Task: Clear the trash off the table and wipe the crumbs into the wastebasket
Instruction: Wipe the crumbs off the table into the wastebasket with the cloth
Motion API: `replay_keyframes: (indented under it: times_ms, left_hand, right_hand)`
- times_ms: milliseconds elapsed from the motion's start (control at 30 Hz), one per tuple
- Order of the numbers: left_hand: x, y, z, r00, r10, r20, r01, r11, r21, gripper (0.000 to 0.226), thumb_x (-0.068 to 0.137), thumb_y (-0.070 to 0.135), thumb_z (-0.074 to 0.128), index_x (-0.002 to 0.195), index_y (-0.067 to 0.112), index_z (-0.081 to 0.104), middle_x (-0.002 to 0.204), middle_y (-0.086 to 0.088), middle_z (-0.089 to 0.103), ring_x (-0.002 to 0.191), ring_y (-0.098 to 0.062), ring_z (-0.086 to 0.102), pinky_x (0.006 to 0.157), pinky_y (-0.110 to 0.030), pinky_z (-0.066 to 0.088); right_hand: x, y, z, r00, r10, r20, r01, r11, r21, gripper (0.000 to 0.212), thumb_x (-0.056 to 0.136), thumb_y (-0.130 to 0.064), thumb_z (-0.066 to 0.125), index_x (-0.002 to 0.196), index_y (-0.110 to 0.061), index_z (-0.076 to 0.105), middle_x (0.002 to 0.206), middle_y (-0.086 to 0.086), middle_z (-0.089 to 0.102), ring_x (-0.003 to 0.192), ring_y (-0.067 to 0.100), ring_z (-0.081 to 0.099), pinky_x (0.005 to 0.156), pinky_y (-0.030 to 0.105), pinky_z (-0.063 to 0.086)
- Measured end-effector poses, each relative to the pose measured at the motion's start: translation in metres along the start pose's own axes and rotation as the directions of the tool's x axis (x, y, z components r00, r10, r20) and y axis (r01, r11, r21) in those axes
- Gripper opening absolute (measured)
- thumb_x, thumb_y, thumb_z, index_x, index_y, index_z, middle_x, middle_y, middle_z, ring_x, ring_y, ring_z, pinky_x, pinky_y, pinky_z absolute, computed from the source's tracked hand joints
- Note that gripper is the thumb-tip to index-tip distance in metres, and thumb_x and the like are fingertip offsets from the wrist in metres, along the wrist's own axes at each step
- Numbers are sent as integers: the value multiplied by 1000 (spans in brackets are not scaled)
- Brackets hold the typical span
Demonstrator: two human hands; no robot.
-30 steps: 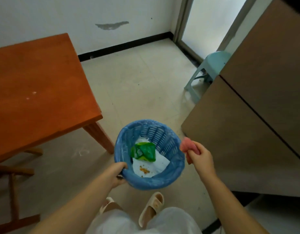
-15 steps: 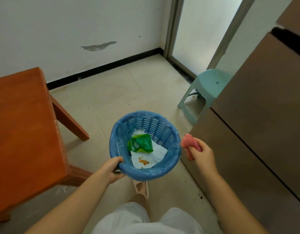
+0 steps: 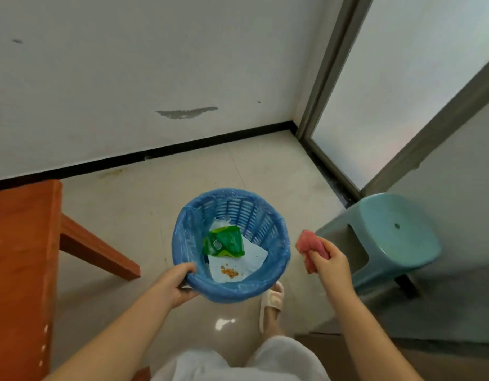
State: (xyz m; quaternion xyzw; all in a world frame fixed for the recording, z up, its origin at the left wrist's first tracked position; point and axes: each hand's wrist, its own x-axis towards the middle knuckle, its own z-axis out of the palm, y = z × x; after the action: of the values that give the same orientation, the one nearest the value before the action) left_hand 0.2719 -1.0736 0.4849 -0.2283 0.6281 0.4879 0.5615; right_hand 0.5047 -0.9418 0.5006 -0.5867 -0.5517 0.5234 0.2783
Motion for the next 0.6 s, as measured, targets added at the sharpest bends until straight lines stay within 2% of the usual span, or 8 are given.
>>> replay_keyframes:
  times_ms: [100,167,267,333,400,433,500,600]
  left_hand:
    - [26,39,23,1000,23,-15,-25,992,-122,13,85,-11,38,89,-5,49,82,-19,54,72,-29,55,34,-37,51]
    - [43,64,37,998,35,-49,-45,974,-222,22,85,-10,37,104,-4,45,83,-21,54,73,-31,55,35,-39,51]
    - [63,105,54,993,51,-111,-89,926,-366,27,85,-8,37,110,-1,43,83,-21,54,73,-32,55,46,-39,55]
    - [74,130,61,987,37,-158,-106,885,-454,20,86,-8,38,103,-3,46,82,-20,54,73,-31,55,53,-41,55]
    - [84,155,62,982,49,-180,-139,838,-528,10,88,-7,39,85,-3,49,81,-18,54,72,-31,54,45,-38,55]
    - [92,167,59,979,46,-200,-153,813,-561,12,88,-6,40,79,-2,48,80,-18,53,71,-30,53,47,-39,55]
    - [113,194,46,972,25,-234,-166,778,-606,14,87,-6,42,75,-1,47,77,-17,52,69,-28,52,53,-40,54]
    - [141,240,19,970,-2,-244,-160,750,-642,10,82,-5,43,75,0,46,73,-16,48,65,-24,50,43,-34,54]
  right_hand:
    - [80,-30,23,993,-44,114,49,998,-43,28,86,5,48,93,-17,64,63,7,59,56,16,52,48,18,46]
    - [129,-54,39,978,-75,195,92,993,-79,31,84,5,47,87,-18,67,58,7,58,53,17,50,50,23,46]
    - [195,-98,67,940,-108,325,160,978,-136,34,81,3,46,77,-24,66,54,1,58,49,15,49,52,26,44]
    - [235,-126,94,906,-121,405,209,961,-181,33,80,2,44,77,-21,67,52,-2,57,49,14,49,52,26,43]
    - [264,-149,128,874,-131,467,247,949,-197,30,82,0,44,78,-19,67,55,1,57,50,14,50,53,26,44]
    - [276,-159,148,856,-134,499,262,945,-196,29,84,-1,44,77,-19,66,56,3,57,51,15,50,54,26,45]
    - [297,-178,192,811,-143,568,291,940,-179,28,86,-1,43,77,-14,66,57,4,55,52,14,49,53,24,46]
    - [323,-205,268,753,-144,643,319,933,-165,24,88,0,42,77,-3,63,55,3,53,52,14,48,51,25,46]
